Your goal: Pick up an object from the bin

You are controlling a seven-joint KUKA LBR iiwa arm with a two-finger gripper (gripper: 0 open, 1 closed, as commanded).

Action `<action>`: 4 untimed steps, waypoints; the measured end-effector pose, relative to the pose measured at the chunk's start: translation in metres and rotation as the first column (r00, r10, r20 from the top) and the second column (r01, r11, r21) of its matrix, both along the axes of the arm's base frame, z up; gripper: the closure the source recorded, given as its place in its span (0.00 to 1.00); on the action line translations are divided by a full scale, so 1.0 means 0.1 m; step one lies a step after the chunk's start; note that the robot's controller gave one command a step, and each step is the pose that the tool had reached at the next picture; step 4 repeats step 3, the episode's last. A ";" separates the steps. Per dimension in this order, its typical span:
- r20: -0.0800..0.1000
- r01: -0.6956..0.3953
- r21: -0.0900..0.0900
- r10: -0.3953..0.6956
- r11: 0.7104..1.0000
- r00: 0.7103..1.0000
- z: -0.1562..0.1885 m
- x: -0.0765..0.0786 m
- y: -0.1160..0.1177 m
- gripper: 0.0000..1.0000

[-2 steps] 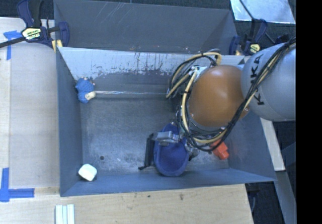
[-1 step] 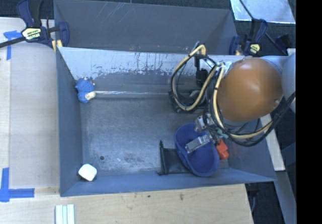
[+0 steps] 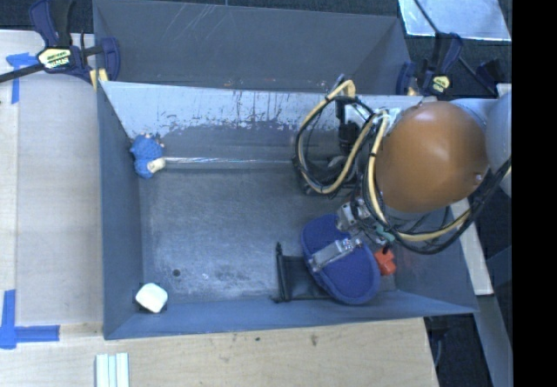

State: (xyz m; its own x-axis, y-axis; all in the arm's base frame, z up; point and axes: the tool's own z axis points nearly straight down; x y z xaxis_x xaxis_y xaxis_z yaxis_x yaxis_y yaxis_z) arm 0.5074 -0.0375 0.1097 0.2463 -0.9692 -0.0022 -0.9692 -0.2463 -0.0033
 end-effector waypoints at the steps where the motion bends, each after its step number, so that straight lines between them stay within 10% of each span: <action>1: -0.006 -0.033 0.000 0.033 0.999 0.999 -0.42 -0.08 0.49 0.00; 2: -0.003 -0.026 -0.001 0.026 1.000 1.000 -0.40 -0.07 0.45 1.00; 3: -0.002 -0.569 -0.001 0.569 0.822 0.822 -0.40 0.06 0.27 1.00; 4: -0.002 -0.569 -0.001 0.569 0.822 0.822 -0.40 0.06 0.27 1.00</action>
Offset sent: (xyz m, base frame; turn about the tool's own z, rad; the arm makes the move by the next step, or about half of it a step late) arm -0.0071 0.0452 -0.0397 -0.0277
